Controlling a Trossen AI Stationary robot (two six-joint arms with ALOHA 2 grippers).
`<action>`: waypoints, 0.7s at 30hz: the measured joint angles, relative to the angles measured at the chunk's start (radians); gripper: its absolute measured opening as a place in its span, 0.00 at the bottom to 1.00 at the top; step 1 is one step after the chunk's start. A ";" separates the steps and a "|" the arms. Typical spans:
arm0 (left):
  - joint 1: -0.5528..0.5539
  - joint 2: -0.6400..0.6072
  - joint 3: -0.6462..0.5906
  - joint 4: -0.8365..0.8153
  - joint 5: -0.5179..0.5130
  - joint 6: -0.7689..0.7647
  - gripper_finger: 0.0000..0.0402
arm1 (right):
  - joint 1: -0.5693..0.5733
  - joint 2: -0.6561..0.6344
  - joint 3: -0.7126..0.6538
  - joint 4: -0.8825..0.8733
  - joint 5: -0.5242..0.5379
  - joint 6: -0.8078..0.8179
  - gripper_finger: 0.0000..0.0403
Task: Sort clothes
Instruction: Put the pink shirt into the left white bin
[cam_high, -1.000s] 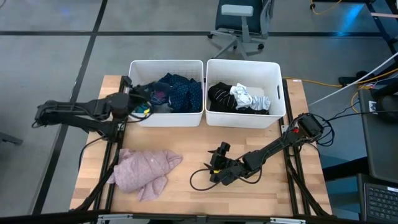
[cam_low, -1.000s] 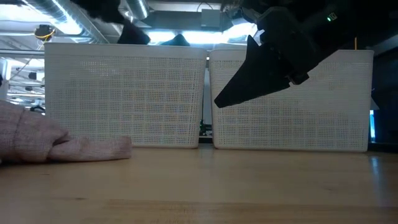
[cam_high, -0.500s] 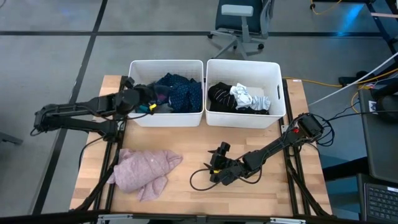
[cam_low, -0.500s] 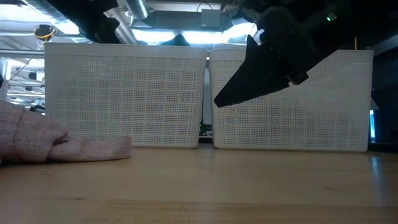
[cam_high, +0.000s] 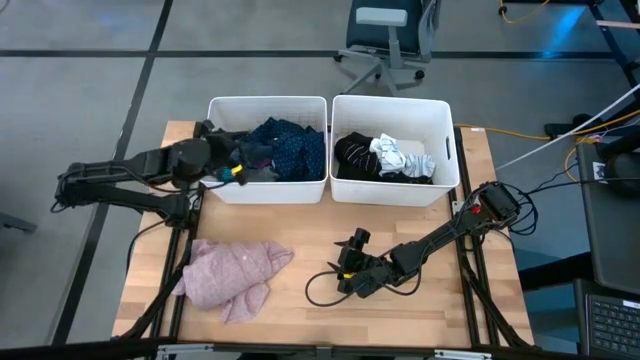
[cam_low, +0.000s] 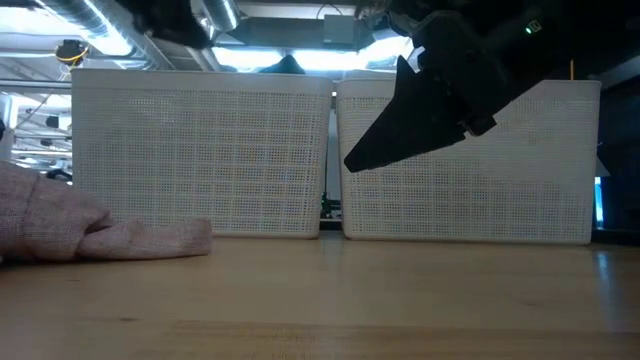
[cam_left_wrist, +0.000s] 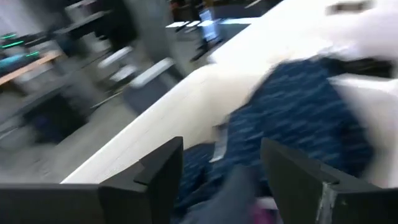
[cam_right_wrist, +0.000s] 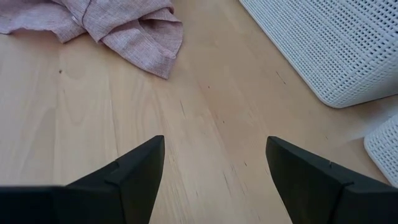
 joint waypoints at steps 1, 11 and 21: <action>-0.023 -0.001 0.010 0.001 0.021 0.000 0.52 | 0.000 0.000 0.000 0.000 0.000 0.000 0.70; -0.331 0.016 0.033 -0.046 0.216 -0.022 0.51 | 0.000 0.000 0.000 -0.002 -0.008 0.025 0.70; -0.660 0.167 0.029 -0.109 0.318 -0.314 0.51 | 0.000 0.000 0.000 -0.001 -0.010 0.026 0.70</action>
